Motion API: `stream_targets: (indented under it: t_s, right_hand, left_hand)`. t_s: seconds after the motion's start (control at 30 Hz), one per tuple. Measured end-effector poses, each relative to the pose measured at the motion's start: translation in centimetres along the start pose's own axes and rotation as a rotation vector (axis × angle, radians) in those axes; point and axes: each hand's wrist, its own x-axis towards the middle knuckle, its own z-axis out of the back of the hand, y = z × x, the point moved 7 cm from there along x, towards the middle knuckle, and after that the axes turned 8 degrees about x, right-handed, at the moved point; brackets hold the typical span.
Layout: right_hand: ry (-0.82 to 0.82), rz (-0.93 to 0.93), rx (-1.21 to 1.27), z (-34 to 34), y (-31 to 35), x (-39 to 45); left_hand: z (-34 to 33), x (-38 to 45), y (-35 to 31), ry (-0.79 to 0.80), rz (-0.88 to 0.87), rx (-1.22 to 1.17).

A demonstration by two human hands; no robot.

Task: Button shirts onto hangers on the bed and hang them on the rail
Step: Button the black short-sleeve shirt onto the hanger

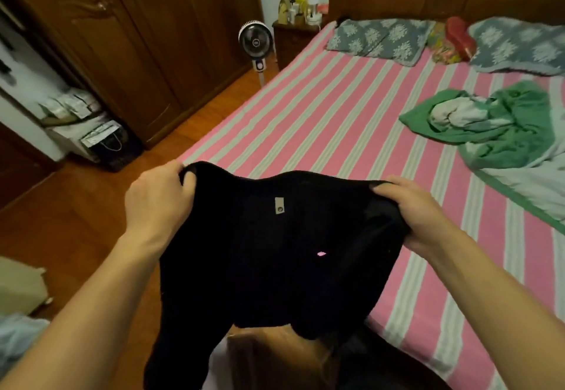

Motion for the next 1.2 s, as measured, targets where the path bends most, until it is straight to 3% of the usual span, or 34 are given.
stream_targets:
  t_s: [0.1,0.2,0.3,0.37,0.53,0.67,0.87,0.97,1.07,1.13,1.2]
  right_hand:
    - [0.046,-0.159,0.053,-2.2,-1.7,4.0]
    - [0.078,-0.333,0.037,-4.4,-3.4,7.0]
    - [0.200,-0.459,0.128,-7.2,-2.7,10.0]
    - [0.191,-0.424,0.198,-9.0,-1.3,13.0]
    - [-0.080,-0.153,0.152,-11.4,3.0,21.5]
    - [-0.263,-0.033,-0.016,-9.6,2.6,25.8]
    - [-0.585,-0.108,-0.171,-5.6,-2.2,30.7]
    - [-0.752,-0.240,-0.211,-4.6,-6.5,33.3]
    - [-0.754,-0.327,-0.258,-6.1,-9.1,36.0]
    - [-0.742,-0.273,-0.368,-6.8,-8.7,38.1]
    - [-0.628,-0.200,-0.301,-7.8,-8.6,40.4]
  left_hand:
    - [-3.6,3.8,0.7,0.117,0.098,-0.010]
    - [-6.8,6.8,1.3,0.346,0.114,0.047]
    - [-5.8,10.4,2.3,0.396,0.201,0.018]
    - [-4.5,13.8,3.2,0.363,0.283,-0.083]
    - [-6.4,23.1,0.1,0.372,0.445,-0.542]
    - [-13.9,29.3,-6.5,0.516,0.293,-0.574]
    - [-30.8,33.2,-13.2,0.819,0.041,-0.577]
    - [-39.0,34.3,-15.2,1.002,0.009,-0.626]
    - [-44.3,34.8,-16.4,1.153,0.106,-0.766]
    - [-46.2,36.1,-19.0,1.105,0.128,-0.928]
    - [-47.2,36.5,-22.5,1.090,0.038,-1.056]
